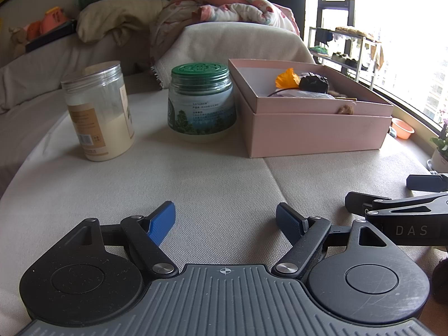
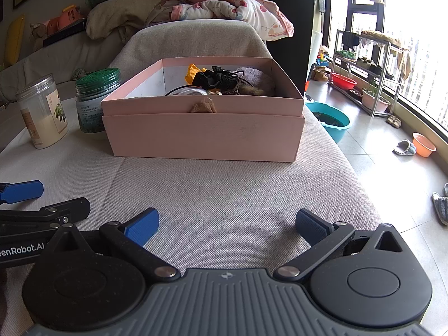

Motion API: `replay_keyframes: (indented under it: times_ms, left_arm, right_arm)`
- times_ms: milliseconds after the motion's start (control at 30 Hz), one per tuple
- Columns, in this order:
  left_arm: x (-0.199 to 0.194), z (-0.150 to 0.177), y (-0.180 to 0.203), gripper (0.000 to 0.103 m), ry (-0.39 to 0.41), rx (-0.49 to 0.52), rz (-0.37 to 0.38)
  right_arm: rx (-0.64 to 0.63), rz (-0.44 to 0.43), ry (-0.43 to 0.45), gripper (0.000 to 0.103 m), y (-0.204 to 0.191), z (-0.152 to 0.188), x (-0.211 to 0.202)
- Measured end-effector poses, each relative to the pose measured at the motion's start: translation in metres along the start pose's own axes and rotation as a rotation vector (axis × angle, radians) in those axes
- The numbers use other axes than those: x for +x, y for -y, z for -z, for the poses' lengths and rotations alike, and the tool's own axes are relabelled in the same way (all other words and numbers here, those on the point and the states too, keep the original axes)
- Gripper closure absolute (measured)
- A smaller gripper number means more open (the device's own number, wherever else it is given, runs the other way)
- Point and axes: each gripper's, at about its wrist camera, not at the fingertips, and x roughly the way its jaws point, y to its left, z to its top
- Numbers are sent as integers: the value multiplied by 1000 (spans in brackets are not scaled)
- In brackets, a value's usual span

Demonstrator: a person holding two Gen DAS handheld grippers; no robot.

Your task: Organize soft objects

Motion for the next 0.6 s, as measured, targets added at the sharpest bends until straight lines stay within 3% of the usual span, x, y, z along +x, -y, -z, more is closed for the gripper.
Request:
replay_keyframes:
  times_ms: [600]
  left_arm:
    - [-1, 0, -2, 19, 1, -3, 9]
  right_arm:
    - [0, 0, 0, 0, 0, 0, 0]
